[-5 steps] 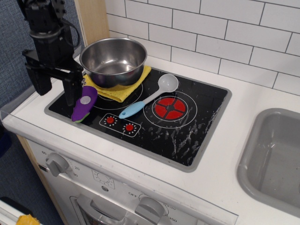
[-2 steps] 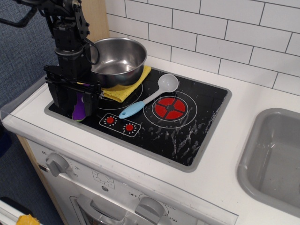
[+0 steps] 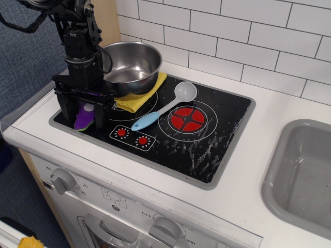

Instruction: Move the purple eggplant to the right side of the right burner

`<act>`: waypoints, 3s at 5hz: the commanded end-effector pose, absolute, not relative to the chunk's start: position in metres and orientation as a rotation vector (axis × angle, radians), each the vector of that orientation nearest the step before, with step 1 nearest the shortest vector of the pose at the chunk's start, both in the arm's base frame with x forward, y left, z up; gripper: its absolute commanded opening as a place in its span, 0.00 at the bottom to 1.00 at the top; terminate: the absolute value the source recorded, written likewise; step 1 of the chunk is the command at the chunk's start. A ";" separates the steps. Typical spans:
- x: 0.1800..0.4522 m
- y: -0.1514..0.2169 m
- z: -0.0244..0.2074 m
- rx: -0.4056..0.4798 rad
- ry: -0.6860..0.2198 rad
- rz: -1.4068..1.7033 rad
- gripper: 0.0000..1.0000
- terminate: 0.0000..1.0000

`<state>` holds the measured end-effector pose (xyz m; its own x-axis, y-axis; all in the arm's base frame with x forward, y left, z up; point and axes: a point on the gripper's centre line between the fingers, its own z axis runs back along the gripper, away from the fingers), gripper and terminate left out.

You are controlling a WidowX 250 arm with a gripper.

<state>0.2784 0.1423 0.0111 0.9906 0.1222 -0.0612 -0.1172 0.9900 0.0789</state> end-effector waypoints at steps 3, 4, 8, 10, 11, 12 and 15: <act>0.262 0.145 0.058 0.096 -0.066 0.163 0.00 0.00; 0.256 0.140 0.080 0.081 -0.094 0.169 0.00 0.00; 0.280 0.031 0.128 0.056 -0.111 -0.158 0.00 0.00; 0.335 0.009 0.120 0.075 -0.164 -0.166 0.00 0.00; 0.354 0.002 0.098 0.024 -0.124 -0.147 0.00 0.00; 0.356 -0.011 0.072 -0.003 -0.056 -0.182 0.00 0.00; 0.356 -0.036 0.034 -0.017 0.021 -0.249 0.00 0.00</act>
<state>0.3548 -0.0312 0.0183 0.9694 -0.2351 -0.0713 0.2335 0.9719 -0.0291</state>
